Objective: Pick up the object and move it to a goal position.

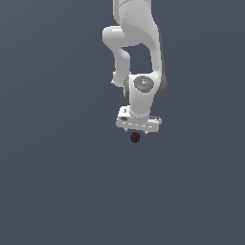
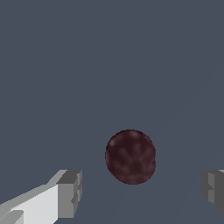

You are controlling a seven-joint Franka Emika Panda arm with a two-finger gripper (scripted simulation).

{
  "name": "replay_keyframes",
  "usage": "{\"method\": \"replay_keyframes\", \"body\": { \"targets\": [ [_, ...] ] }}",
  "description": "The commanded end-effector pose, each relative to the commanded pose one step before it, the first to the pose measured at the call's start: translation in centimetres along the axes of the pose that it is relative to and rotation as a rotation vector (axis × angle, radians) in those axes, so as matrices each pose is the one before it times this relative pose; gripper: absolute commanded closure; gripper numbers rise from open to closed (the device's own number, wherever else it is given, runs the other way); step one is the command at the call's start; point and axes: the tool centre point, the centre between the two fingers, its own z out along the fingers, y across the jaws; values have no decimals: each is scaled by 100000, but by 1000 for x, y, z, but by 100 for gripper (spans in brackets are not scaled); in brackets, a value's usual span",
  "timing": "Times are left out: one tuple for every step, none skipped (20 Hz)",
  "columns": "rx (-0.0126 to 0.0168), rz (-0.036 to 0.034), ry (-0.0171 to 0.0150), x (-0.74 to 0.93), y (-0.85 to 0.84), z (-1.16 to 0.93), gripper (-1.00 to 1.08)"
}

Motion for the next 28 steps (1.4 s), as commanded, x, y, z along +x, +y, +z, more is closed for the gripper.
{"method": "replay_keyframes", "body": {
  "targets": [
    [67, 513, 191, -136, -95, 129, -92],
    [-45, -352, -147, 63, 35, -63, -92],
    [0, 0, 0, -2, -1, 34, -92],
    [0, 0, 0, -5, -4, 103, -92],
    [0, 0, 0, -9, -6, 171, -92],
    [5, 45, 19, -7, 16, 228, -92],
    [0, 0, 0, -17, -11, 306, -92],
    [5, 45, 19, -15, 12, 361, -92],
    [0, 0, 0, -25, -15, 437, -92],
    [5, 45, 19, -23, 8, 488, -92],
    [5, 45, 19, -25, 5, 547, -92],
    [5, 45, 19, -21, 5, 526, -92],
    [0, 0, 0, -19, -19, 470, -92],
    [6, 45, 19, -2, 6, 391, -92],
    [0, 0, 0, 1, -18, 332, -92],
    [6, 45, 18, 16, 7, 253, -92],
    [0, 0, 0, 15, -15, 198, -92],
    [0, 0, 0, 16, -13, 136, -92],
    [0, 0, 0, 13, -8, 79, -92],
    [6, 45, 17, 12, 21, 15, -92],
    [0, 0, 0, 0, 0, 0, 108],
    [0, 0, 0, 0, 0, 0, 108],
    [0, 0, 0, 0, 0, 0, 108],
    [0, 0, 0, 0, 0, 0, 108],
    [0, 0, 0, 0, 0, 0, 108],
    [0, 0, 0, 0, 0, 0, 108],
    [0, 0, 0, 0, 0, 0, 108],
    [0, 0, 0, 0, 0, 0, 108]
  ]
}}
